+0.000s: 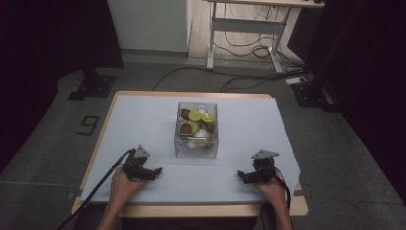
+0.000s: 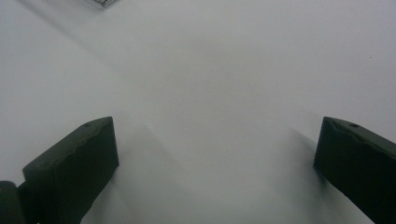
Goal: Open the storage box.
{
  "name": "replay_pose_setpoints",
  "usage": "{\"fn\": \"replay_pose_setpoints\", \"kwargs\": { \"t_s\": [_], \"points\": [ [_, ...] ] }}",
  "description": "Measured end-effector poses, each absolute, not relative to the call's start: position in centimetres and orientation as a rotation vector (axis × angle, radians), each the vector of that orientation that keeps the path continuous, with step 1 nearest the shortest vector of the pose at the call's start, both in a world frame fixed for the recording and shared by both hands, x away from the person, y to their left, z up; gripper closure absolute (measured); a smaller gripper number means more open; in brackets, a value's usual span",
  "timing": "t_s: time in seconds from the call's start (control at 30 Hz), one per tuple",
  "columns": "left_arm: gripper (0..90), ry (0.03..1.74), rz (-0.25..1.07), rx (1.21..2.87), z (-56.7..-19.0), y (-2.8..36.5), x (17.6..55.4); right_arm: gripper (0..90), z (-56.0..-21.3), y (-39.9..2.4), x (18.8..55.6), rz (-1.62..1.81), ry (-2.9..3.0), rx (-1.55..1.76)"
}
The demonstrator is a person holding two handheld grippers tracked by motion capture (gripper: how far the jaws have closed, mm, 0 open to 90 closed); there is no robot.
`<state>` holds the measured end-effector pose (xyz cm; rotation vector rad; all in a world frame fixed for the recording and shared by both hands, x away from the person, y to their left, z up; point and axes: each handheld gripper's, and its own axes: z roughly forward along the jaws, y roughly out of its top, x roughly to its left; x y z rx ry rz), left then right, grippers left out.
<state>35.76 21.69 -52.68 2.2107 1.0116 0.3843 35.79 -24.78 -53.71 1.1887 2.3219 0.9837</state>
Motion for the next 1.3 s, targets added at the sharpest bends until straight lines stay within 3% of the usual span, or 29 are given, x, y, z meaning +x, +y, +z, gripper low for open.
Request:
{"fn": "replay_pose_setpoints", "kwargs": {
  "t_s": [0.57,0.83,1.3],
  "points": [
    [10.7,1.011,0.383,2.211,-52.7,21.7,35.8,0.1,-53.7,-24.8,35.8,0.984,2.323,1.186],
    [14.3,0.985,0.367,2.212,-52.5,21.5,35.4,10.0,-53.1,-24.6,35.3,0.968,2.333,1.14],
    [15.1,0.877,0.34,2.17,-50.3,19.8,35.1,13.8,-51.4,-23.6,34.9,1.054,2.338,1.114]
  ]
}}
